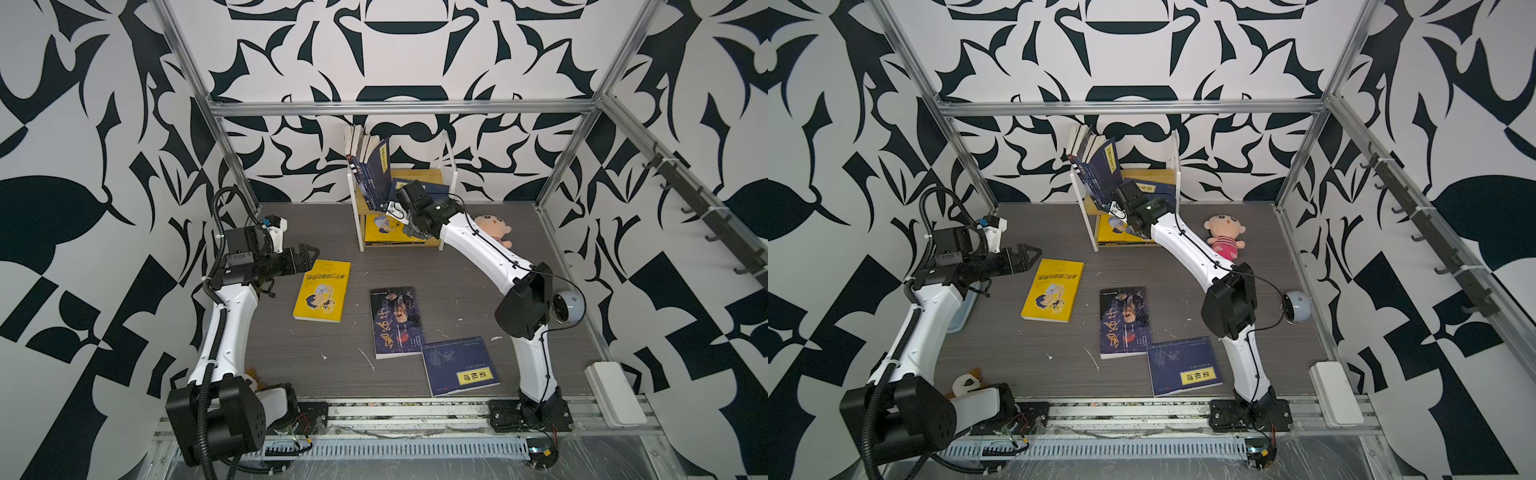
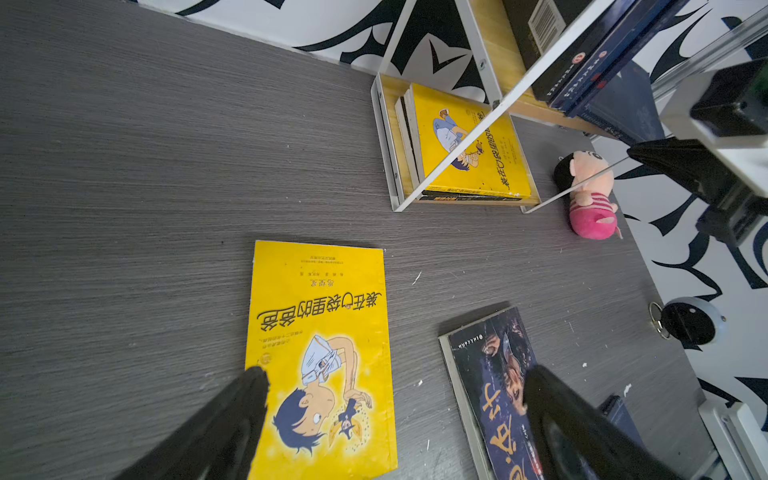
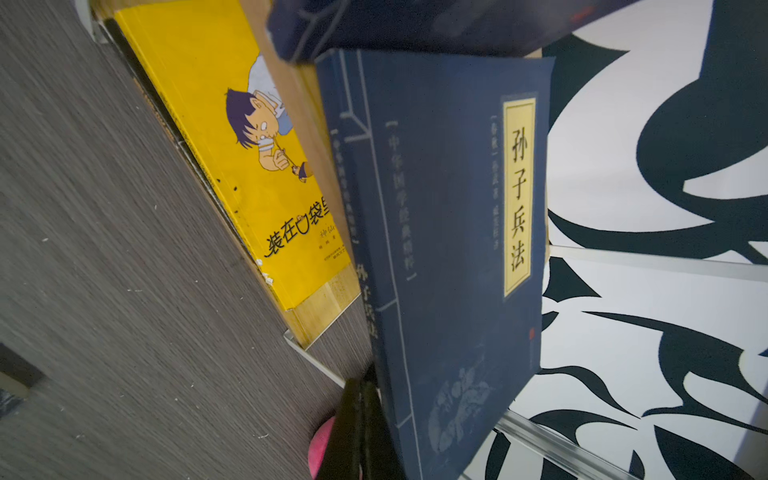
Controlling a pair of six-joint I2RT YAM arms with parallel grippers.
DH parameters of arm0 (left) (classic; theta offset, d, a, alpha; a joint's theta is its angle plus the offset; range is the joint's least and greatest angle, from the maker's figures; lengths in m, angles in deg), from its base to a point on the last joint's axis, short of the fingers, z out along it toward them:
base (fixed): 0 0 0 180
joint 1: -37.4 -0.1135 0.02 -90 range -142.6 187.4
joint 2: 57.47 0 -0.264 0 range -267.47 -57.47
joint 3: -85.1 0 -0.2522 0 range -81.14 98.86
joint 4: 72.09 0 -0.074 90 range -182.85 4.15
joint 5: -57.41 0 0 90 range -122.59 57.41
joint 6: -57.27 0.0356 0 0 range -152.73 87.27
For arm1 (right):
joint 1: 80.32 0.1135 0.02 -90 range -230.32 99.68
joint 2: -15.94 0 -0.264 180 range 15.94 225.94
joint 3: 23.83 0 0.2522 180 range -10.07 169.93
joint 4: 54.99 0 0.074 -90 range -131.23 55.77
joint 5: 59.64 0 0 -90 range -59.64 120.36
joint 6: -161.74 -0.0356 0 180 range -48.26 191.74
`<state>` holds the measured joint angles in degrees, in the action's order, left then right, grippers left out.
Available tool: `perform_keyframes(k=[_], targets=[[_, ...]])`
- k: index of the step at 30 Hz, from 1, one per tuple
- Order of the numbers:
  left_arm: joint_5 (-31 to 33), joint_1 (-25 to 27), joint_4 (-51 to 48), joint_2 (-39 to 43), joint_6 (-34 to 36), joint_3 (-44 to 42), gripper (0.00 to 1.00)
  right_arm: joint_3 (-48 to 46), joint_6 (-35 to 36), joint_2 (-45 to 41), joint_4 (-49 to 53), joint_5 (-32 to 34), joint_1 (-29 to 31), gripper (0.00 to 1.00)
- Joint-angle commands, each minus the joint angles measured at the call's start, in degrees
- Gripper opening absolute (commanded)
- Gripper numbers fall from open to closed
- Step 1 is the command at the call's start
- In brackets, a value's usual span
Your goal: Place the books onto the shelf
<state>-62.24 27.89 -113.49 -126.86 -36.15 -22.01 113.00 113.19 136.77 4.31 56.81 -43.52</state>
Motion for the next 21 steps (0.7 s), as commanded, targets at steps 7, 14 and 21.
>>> perform_keyframes(k=[7,14,21], targets=[[-1.1,-0.5,0.4,0.6,-0.3,-0.3,1.00,-5.7,2.4,-5.8,-1.1,4.3,-1.0,0.54],[-1.2,-0.6,0.6,0.5,-0.4,-0.4,1.00,-8.0,2.7,-5.2,-2.6,5.6,-2.2,0.52],[-1.2,-0.8,0.6,0.5,-0.4,-0.5,1.00,-8.3,4.2,-4.3,-3.1,7.1,-3.0,0.24]])
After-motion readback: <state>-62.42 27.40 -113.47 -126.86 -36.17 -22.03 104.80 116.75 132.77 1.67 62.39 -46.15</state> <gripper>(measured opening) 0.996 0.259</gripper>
